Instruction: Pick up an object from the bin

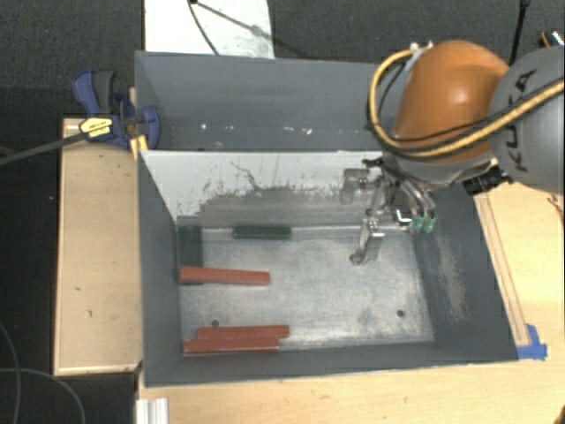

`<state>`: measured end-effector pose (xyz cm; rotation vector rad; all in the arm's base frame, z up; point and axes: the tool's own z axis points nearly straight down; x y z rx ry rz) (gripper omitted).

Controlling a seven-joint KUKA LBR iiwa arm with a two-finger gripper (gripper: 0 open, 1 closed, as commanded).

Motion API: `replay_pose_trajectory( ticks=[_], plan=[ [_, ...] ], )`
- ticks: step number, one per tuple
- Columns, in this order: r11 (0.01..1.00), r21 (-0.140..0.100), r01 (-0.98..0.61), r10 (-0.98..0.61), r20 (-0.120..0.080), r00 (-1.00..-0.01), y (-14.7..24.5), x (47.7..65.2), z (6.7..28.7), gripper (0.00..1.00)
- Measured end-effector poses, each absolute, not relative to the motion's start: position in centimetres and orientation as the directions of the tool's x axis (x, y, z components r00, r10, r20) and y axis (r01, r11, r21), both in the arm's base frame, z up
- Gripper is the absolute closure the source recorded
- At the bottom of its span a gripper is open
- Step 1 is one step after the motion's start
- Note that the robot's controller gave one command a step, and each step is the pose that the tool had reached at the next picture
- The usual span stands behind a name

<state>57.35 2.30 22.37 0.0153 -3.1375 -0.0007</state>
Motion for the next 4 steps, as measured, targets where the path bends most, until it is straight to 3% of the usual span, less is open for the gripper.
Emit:
replay_pose_trajectory(
  ticks=[1, 2, 3, 4],
  plan=[
    [0.994, 0.001, 0.114, 0.114, 0.005, -0.994, 5.1, 53.7, 16.1, 0.00],
    [0.985, 0.001, 0.173, 0.173, 0.006, -0.985, 11.6, 53.6, 6.6, 0.00],
    [0.995, 0.006, 0.102, 0.102, -0.005, -0.995, 18.7, 56.0, 7.1, 0.00],
    [0.994, 0.001, 0.108, 0.108, -0.002, -0.994, 18.2, 55.9, 7.0, 1.00]
  ],
)
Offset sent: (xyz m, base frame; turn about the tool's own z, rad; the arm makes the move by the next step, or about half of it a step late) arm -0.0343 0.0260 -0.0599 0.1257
